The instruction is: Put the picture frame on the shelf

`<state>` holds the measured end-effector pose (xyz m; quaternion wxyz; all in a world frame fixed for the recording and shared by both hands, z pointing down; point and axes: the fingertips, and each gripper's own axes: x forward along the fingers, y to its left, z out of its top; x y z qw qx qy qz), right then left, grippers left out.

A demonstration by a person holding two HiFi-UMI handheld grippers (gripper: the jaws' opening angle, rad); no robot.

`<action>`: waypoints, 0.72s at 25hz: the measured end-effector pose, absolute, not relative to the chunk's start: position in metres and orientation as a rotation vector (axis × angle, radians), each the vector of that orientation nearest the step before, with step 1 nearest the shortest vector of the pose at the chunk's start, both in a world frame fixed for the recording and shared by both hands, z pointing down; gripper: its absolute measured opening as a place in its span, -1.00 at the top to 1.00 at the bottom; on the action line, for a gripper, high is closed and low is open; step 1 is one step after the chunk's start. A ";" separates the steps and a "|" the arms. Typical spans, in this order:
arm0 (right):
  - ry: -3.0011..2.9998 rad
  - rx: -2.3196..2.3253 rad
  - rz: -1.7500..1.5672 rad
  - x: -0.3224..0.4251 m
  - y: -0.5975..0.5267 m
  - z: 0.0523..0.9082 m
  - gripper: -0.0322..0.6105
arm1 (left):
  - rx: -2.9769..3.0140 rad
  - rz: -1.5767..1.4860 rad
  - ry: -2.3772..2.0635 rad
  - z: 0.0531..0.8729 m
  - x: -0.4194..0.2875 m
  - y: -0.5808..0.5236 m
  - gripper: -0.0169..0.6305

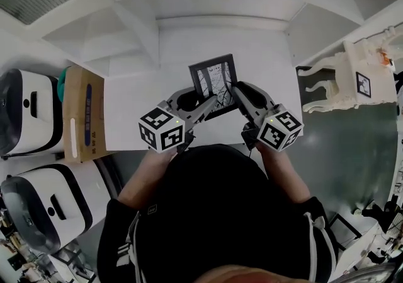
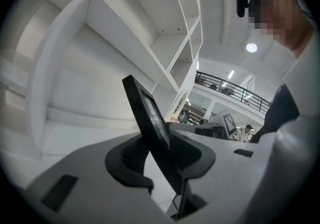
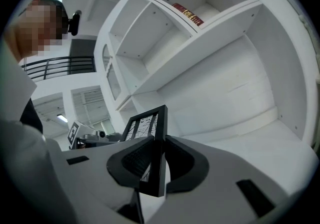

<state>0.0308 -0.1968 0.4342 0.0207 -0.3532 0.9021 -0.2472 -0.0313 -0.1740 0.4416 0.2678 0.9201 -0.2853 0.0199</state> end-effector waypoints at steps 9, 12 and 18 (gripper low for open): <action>2.782 -1.021 -0.667 0.020 -0.194 0.402 0.65 | 2.560 -0.030 -0.697 0.404 -0.033 -0.172 0.73; 2.772 -0.947 -0.646 0.019 -0.192 0.395 0.65 | 2.602 -0.049 -0.656 0.392 -0.033 -0.169 0.83; 2.788 -0.850 -0.558 0.020 -0.186 0.379 0.65 | 2.653 -0.067 -0.626 0.377 -0.034 -0.165 0.89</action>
